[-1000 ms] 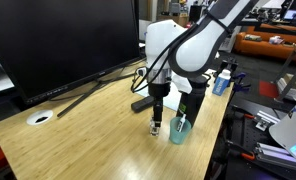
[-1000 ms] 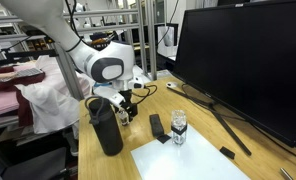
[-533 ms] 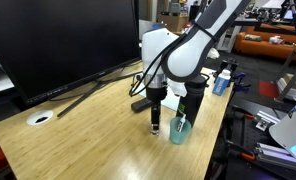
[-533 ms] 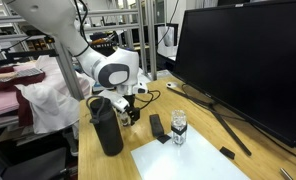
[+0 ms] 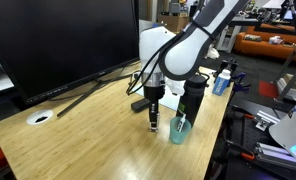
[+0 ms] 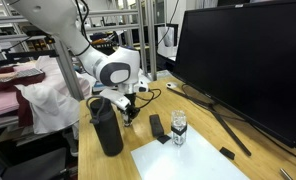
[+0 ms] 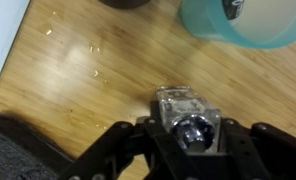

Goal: Move the glass bottle near the blue cup to the right

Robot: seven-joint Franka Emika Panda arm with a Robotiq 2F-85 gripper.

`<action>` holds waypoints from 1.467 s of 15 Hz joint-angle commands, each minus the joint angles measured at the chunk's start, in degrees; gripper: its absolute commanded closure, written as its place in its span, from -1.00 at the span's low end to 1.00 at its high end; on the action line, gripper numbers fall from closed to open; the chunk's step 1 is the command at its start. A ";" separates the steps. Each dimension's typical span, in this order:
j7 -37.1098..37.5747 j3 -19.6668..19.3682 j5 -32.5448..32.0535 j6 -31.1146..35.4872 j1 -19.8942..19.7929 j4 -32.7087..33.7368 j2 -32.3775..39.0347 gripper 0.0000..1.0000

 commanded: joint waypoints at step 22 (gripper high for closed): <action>-3.87 4.64 21.59 8.09 2.85 -11.98 -35.38 0.65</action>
